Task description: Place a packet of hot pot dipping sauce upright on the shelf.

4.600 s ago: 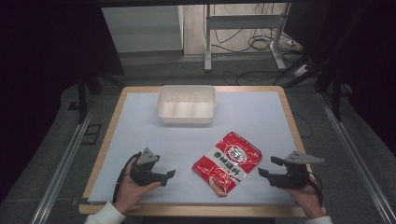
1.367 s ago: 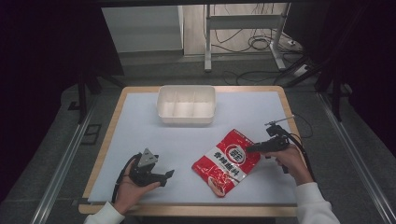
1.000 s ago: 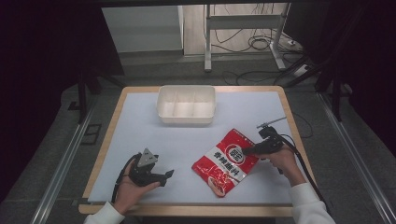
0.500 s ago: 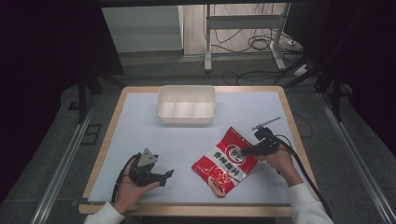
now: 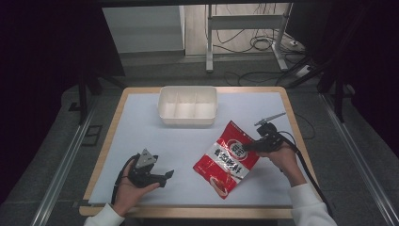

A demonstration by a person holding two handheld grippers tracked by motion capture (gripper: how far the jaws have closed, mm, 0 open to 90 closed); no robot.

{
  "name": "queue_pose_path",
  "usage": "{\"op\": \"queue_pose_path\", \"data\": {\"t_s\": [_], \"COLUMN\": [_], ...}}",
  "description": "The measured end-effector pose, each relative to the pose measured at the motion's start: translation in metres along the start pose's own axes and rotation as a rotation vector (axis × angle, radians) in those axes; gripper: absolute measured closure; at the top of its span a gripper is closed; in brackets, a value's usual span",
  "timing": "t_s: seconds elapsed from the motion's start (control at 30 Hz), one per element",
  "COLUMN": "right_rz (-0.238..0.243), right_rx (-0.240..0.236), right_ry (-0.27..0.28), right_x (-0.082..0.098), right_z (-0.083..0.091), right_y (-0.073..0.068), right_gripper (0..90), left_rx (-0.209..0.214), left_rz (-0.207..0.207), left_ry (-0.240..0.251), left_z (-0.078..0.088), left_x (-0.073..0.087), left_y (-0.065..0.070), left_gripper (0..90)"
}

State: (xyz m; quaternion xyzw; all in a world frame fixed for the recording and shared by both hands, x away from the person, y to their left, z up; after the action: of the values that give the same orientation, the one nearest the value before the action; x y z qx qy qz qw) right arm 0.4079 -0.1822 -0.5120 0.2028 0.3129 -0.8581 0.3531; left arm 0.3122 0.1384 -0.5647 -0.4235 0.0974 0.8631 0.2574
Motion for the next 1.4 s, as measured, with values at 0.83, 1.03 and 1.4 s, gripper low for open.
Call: {"op": "queue_pose_path", "data": {"t_s": [0.83, 1.03, 1.4], "right_rz": [0.262, 0.261, 0.267], "right_rx": [0.154, 0.145, 0.149], "right_ry": [0.083, 0.103, 0.119], "right_x": [-0.091, -0.102, -0.121], "right_z": [0.075, 0.075, 0.071], "right_y": [-0.076, -0.08, -0.083], "right_gripper": [88.5, 88.5, 88.5], "left_rx": [-0.011, -0.013, -0.021], "left_rz": [0.028, 0.029, 0.035], "left_ry": [0.011, 0.012, 0.002], "left_z": [0.002, 0.002, 0.001], "left_x": [-0.001, -0.001, 0.0], "left_y": [-0.007, -0.006, -0.008], "left_gripper": [15.9, 15.9, 16.1]}}
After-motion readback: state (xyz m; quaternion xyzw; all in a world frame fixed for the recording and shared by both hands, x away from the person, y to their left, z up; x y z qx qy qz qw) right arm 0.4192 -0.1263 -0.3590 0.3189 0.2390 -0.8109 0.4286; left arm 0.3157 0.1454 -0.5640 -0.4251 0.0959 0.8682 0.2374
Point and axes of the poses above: each handheld gripper's, and its own axes: z roughly backward along the jaws, x roughly out of its underside, y roughly to its right, the point moved 8 cm from there along -z, roughly forward along the jaws, and after that the axes turned 9 degrees about -x, right-handed, at the moved point
